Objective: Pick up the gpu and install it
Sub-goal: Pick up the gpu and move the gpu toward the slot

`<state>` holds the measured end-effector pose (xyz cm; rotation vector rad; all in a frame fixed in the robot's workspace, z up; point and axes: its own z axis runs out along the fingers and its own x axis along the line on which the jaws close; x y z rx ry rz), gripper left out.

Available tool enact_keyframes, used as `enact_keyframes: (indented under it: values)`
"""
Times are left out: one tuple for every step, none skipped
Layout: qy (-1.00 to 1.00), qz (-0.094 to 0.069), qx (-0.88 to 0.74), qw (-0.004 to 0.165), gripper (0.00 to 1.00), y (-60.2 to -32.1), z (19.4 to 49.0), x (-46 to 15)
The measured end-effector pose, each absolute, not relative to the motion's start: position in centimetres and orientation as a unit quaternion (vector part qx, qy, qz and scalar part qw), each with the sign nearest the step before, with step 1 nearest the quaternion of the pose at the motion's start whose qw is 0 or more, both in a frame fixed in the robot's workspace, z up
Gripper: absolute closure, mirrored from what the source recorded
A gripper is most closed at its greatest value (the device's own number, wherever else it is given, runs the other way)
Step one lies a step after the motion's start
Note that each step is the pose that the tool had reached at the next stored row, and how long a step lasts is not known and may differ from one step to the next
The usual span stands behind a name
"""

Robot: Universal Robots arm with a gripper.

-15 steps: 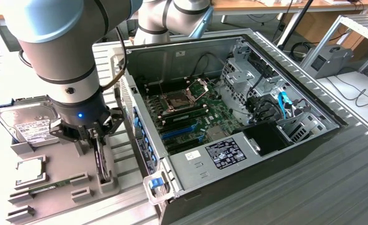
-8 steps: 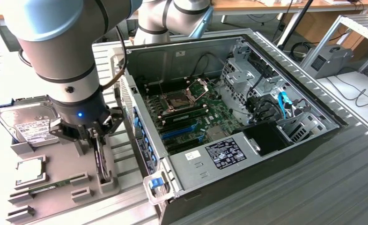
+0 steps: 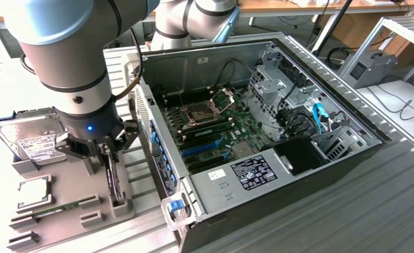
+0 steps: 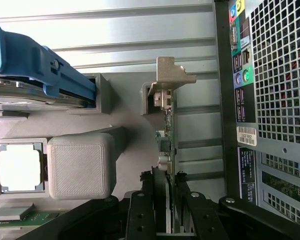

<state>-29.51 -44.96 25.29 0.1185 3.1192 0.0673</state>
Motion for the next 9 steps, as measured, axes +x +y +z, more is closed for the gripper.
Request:
enact_keyframes:
  values:
    - [0.999,0.022,0.038,0.010,0.71,-44.96,25.29,-29.51]
    - [0.999,0.022,0.038,0.010,0.71,-44.96,25.29,-29.51]
    - [0.999,0.022,0.038,0.010,0.72,-44.96,25.31,-29.51]
    - [0.999,0.022,0.038,0.010,0.72,-44.96,25.36,-29.51]
    - [0.999,0.022,0.038,0.010,0.72,-44.96,25.38,-29.51]
    - [0.999,0.022,0.038,0.010,0.72,-44.96,25.39,-29.51]
    - [0.999,0.022,0.038,0.010,0.72,-44.96,25.42,-29.51]
    - [0.999,0.022,0.038,0.010,0.72,-44.96,25.44,-29.51]
    - [0.999,0.021,0.038,0.010,0.72,-44.96,25.46,-29.51]
